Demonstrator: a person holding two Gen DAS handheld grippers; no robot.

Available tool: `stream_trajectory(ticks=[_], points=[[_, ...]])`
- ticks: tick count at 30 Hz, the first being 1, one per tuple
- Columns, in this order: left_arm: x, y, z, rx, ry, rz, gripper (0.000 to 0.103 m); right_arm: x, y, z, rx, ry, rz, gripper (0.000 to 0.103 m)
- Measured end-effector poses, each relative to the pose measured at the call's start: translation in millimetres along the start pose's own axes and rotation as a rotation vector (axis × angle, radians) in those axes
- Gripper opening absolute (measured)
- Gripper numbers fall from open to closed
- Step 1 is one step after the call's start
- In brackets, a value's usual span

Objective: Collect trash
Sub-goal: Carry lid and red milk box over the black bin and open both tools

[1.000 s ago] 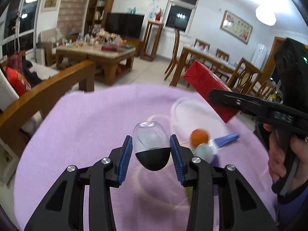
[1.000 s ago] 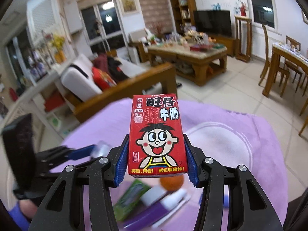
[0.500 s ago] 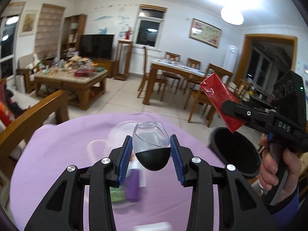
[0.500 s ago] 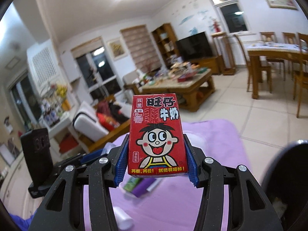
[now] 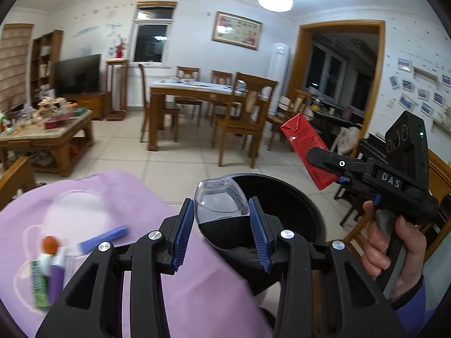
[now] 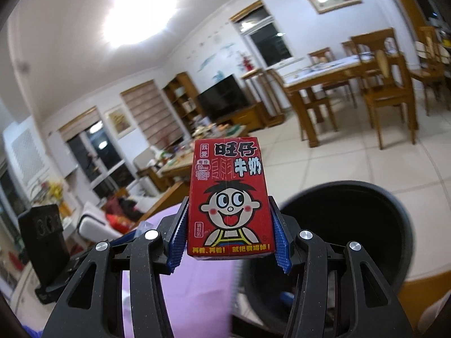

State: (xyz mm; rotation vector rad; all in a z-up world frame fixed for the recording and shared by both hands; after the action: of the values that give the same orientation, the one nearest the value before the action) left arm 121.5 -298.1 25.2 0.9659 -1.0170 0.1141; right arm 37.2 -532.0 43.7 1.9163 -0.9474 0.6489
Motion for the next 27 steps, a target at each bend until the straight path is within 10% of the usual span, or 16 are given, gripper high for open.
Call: stream_trajectory(ticks=[15, 27], points=[[-12, -101, 45, -0.08, -0.041, -0.168, 0.04, -40, 15, 128, -0.061, -0.176, -0.042, 0.051], [-23, -121, 62, -0.075, -0.05, -0.214, 0.04, -52, -16, 126, -0.074, -0.218, -0.073, 0.051]])
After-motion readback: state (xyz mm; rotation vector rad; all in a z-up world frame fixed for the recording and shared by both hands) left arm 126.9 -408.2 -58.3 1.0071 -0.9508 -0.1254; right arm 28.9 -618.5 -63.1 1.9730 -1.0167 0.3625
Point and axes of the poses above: each gripper's, at about its wrist camera, not at the fingertips, and y roughly against the way its jaws point, z to its right, x to its top, the point moved 6 cm from there along -y, roughly the way its jaws point, and after that the axes turned 10 degrees about -z, right-handed, at the moved point
